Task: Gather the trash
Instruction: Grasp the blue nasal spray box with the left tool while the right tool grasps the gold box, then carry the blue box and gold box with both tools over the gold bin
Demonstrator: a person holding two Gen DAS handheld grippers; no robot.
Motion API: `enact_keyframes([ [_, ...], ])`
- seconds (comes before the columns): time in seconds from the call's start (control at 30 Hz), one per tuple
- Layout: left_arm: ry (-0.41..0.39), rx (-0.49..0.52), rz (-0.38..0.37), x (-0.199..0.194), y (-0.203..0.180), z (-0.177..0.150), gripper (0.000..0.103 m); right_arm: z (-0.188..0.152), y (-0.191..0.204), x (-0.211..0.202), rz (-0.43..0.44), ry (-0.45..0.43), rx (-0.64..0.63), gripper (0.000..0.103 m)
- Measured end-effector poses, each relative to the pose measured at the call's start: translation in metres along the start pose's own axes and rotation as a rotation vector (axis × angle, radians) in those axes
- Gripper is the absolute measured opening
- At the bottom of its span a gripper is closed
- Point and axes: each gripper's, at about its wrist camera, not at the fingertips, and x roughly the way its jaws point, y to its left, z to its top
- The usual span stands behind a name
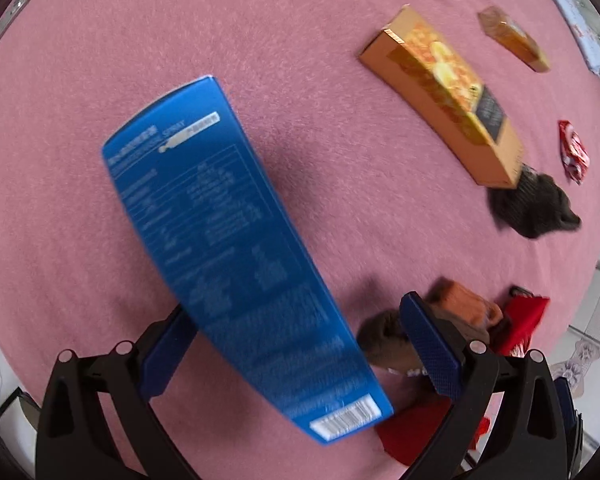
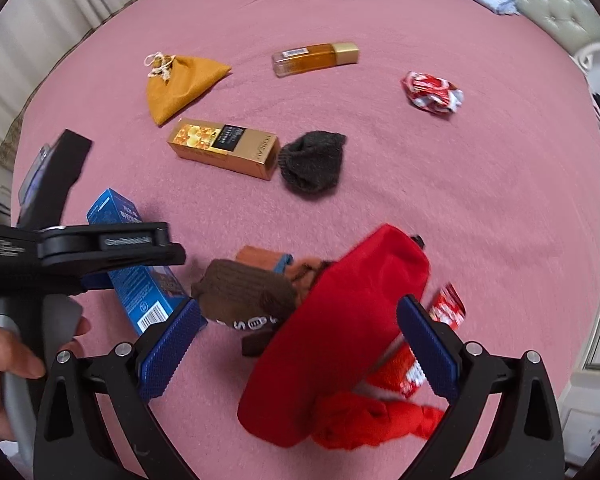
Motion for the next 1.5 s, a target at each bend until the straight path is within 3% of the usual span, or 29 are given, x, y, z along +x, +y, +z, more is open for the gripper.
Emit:
enact_keyframes([
  [0.2, 0.03, -0.046, 0.01, 0.013, 0.004, 0.011, 0.091, 0.016, 0.011, 0.016, 0.026, 0.02, -0.076, 0.094],
  [0.33, 0.052, 0.003, 0.07, 0.016, 0.003, 0.015, 0.07, 0.03, 0.021, 0.026, 0.037, 0.03, -0.136, 0.094],
  [0.47, 0.046, 0.03, 0.049, 0.011, 0.01, 0.017, 0.058, 0.048, 0.032, 0.035, 0.051, 0.024, -0.205, 0.094],
  [0.7, 0.037, 0.065, -0.003, -0.007, 0.027, 0.024, 0.055, 0.09, 0.052, 0.058, 0.087, 0.034, -0.333, 0.094],
  [0.97, 0.041, 0.066, -0.037, -0.028, 0.038, 0.032, 0.055, 0.137, 0.092, 0.103, 0.054, 0.078, -0.529, 0.094],
  [1.07, 0.042, 0.066, -0.041, -0.032, 0.042, 0.036, 0.055, 0.147, 0.104, 0.123, 0.052, 0.133, -0.567, 0.09],
  [1.17, 0.042, 0.083, -0.044, -0.034, 0.045, 0.039, 0.055, 0.149, 0.112, 0.142, 0.048, 0.207, -0.583, 0.071],
  [1.23, 0.036, 0.099, -0.049, -0.039, 0.048, 0.041, 0.055, 0.148, 0.113, 0.151, 0.029, 0.236, -0.561, 0.051],
  [1.3, 0.03, 0.116, -0.052, -0.043, 0.047, 0.037, 0.055, 0.148, 0.113, 0.149, 0.05, 0.225, -0.515, 0.043],
  [1.5, 0.005, 0.173, -0.053, -0.069, 0.073, 0.026, 0.055, 0.129, 0.112, 0.108, 0.172, 0.145, -0.307, 0.041],
])
